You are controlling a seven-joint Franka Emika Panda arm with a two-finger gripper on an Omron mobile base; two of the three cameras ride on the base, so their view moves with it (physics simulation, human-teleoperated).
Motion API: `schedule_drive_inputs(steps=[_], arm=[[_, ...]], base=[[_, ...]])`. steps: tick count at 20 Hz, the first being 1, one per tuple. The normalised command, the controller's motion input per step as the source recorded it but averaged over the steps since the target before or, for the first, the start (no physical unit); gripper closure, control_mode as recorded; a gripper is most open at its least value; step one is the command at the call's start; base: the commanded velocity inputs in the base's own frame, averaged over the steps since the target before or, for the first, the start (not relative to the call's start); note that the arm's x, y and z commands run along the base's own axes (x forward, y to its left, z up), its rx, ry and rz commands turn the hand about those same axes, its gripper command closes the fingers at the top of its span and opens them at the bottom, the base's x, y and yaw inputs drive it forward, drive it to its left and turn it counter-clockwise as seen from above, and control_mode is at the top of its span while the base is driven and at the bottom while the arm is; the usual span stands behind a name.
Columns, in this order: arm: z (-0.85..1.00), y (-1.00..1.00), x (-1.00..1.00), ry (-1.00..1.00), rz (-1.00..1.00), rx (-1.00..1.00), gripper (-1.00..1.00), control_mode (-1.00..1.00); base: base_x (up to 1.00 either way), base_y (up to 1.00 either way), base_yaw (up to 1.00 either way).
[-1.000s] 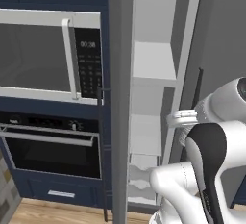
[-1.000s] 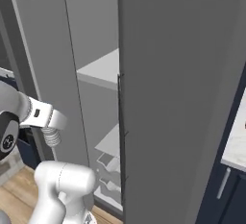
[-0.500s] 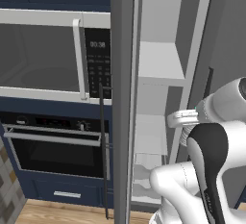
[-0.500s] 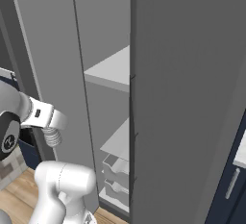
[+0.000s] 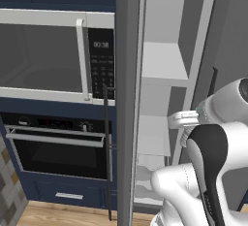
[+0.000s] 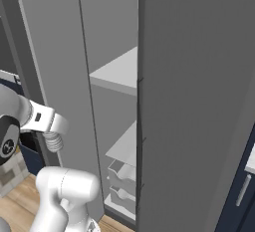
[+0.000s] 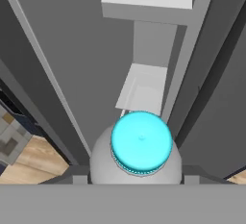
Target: Take the bottled waters from the counter and place them in the freezer to freeze. Close the freezer door after placing the bottles.
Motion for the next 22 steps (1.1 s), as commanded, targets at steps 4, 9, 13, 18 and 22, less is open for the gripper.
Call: schedule_drive_inputs(steps=[4,9,13,18,22], arm=[[0.00,0.00,0.00,0.00,0.00,0.00,1.00,1.00],[0.00,0.00,0.00,0.00,0.00,0.00,1.00,1.00],[0.01,-0.08,0.00,-0.13,0.00,0.00,1.00,-1.00],[0.25,-0.19,0.41,-0.21,-0.08,-0.03,1.00,-1.00],[0.50,0.01,0.83,-0.07,-0.16,-0.03,1.00,-1.00]], base=[[0.00,0.00,0.00],[0.00,0.00,0.00],[0.00,0.00,0.00],[0.00,0.00,0.00],[0.00,0.00,0.00]])
